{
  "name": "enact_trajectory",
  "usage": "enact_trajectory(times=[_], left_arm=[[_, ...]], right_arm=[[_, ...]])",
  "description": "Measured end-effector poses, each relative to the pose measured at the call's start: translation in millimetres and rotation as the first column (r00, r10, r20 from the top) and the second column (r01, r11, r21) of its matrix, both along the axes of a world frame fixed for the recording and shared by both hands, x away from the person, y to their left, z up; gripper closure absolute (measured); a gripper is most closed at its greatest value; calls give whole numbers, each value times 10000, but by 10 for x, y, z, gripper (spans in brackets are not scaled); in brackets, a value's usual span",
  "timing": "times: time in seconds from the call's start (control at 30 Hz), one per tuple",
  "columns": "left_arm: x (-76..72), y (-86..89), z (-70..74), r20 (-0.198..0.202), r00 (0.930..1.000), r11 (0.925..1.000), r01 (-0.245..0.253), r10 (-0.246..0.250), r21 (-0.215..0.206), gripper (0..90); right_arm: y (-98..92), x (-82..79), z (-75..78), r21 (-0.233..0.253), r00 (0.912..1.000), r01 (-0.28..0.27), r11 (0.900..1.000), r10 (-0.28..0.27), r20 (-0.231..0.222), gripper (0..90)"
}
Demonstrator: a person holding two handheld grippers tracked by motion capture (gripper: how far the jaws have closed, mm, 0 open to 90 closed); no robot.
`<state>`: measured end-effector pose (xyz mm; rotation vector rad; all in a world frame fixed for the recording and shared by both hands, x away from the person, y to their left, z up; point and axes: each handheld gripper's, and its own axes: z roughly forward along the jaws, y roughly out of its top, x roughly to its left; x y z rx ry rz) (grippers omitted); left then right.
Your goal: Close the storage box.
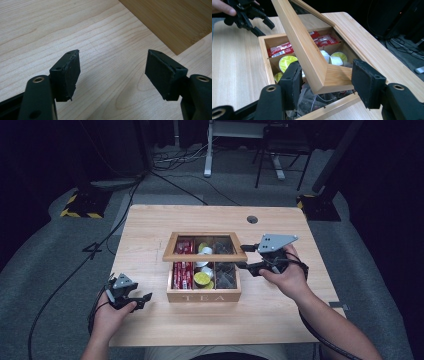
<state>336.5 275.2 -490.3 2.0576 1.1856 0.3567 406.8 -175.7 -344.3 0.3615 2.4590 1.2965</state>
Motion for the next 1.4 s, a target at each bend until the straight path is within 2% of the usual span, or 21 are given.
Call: enact_trajectory(times=[0.1,0.13,0.43,0.73,0.97,1.07,1.1,1.13,1.2,1.4], left_arm=[[-2,9,7,-2,10000,10000,2,-2,9,288],[-2,9,7,-7,10000,10000,-11,11,20,288],[-2,-3,3,35,10000,10000,19,-20,44,288],[-5,-48,-3,5,9999,9999,106,-106,12,290],[-1,-51,-4,38,9999,9999,129,-129,43,290],[0,-49,-9,31,9999,9999,123,-123,42,290],[0,-49,-10,22,9999,9999,131,-131,83,290],[0,-49,-11,17,9999,9999,129,-130,71,290],[1,-49,-11,12,9999,9999,133,-133,70,290],[3,-53,-5,8,9999,9998,150,-150,124,290]], right_arm=[[2,-43,-48,-13,9999,37,10000,-37,148,423],[6,-103,-109,-95,9993,104,9999,-100,372,419],[-2,-228,-287,-51,9963,165,9999,-160,842,403],[15,-380,-505,-298,9858,334,9990,-280,1656,402],[29,-429,-602,-556,9815,317,9979,-206,1902,395],[32,-435,-663,-642,9838,416,9971,-296,1768,363],[11,-415,-705,-546,9901,437,9975,-360,1357,352],[0,-408,-725,-502,9921,423,9978,-361,1200,351],[-8,-409,-768,-574,9935,426,9974,-362,1082,350],[2,-431,-847,-870,9931,449,9952,-350,1115,350]])
